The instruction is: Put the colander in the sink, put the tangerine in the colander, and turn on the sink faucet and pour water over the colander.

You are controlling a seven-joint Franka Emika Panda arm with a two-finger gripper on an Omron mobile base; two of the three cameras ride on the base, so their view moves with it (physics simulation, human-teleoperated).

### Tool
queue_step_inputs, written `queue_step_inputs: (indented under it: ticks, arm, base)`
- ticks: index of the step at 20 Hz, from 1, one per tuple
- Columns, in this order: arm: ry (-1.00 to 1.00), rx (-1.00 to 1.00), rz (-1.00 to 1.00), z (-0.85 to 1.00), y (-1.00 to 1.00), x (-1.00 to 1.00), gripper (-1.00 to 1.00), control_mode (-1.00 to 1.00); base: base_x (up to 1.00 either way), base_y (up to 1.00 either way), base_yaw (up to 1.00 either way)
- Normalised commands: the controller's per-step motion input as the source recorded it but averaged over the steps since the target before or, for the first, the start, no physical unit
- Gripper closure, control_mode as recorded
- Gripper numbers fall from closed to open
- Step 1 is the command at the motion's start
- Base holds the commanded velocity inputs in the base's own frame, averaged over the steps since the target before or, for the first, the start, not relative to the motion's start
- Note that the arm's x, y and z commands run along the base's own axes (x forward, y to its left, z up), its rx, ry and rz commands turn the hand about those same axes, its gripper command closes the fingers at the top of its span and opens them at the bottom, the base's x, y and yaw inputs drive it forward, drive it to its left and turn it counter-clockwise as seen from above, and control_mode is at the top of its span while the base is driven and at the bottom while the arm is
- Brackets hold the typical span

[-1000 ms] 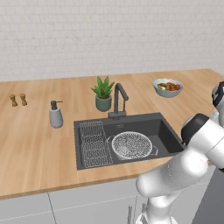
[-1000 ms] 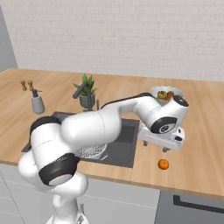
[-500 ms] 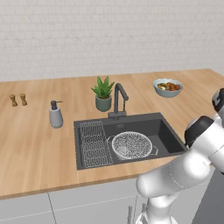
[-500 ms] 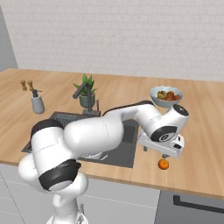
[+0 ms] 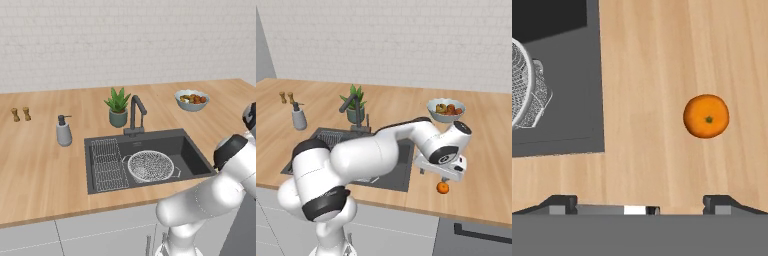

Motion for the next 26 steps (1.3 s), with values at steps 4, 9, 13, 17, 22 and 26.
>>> queue_step_inputs:
  ticks: [4, 9, 13, 17, 22, 26]
  arm:
    - [0.00, 0.02, 0.00, -0.18, -0.12, 0.01, -1.00, -1.00]
    - [0.00, 0.00, 0.00, -0.19, -0.04, 0.11, -1.00, -1.00]
    - [0.00, 0.00, 0.00, -0.26, -0.12, 0.26, -1.00, -1.00]
    - [0.00, -0.01, -0.06, -0.33, -0.32, 0.24, -1.00, -1.00]
    - [0.01, -0.05, -0.15, -0.36, -0.35, 0.26, -1.00, -1.00]
    - [0.01, -0.01, -0.11, -0.26, -0.37, 0.20, -1.00, -1.00]
  base:
    - [0.00, 0.00, 0.00]
    - [0.00, 0.00, 0.00]
    - [0.00, 0.00, 0.00]
    - [0.00, 0.00, 0.00]
    - [0.00, 0.00, 0.00]
    - [0.00, 0.00, 0.00]
